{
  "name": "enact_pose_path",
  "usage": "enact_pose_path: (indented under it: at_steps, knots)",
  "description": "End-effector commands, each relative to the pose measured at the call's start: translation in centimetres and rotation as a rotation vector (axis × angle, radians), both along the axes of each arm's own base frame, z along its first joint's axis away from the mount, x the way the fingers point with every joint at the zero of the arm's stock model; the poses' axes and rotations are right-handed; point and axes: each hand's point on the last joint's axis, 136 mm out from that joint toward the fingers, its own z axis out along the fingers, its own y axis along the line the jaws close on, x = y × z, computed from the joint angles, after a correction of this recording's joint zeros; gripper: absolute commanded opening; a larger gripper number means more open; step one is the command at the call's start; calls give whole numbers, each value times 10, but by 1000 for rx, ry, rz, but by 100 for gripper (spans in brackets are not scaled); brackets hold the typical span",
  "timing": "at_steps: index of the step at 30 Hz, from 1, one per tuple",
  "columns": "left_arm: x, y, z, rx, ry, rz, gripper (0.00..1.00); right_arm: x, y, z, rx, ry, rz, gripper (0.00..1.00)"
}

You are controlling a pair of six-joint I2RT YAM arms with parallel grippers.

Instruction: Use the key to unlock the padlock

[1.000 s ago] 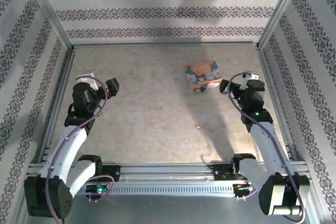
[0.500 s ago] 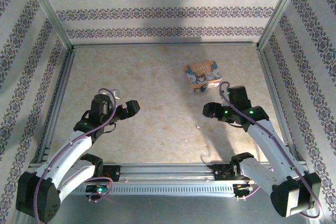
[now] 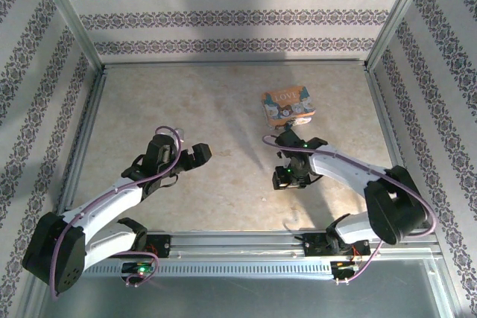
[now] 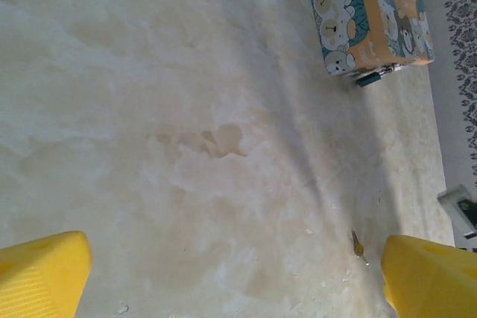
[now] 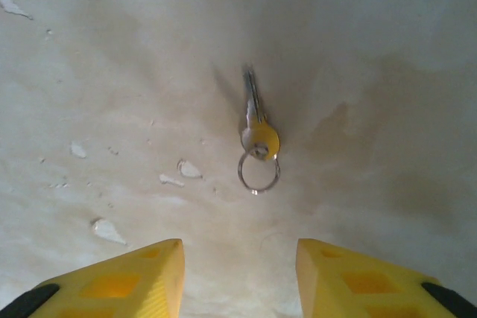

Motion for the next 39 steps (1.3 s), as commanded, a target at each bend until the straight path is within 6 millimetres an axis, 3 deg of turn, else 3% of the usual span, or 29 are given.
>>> enact_pose_path:
  at_steps: [1, 19, 39]
  knots:
    - [1, 4, 5, 9, -33, 27, 99, 11, 1, -2, -54, -19, 33, 41]
    - [3, 7, 7, 39, -36, 31, 99, 28, -1, -16, -136, -28, 34, 27]
    - [1, 11, 11, 51, -51, 39, 99, 21, -2, -30, -111, -9, 14, 12]
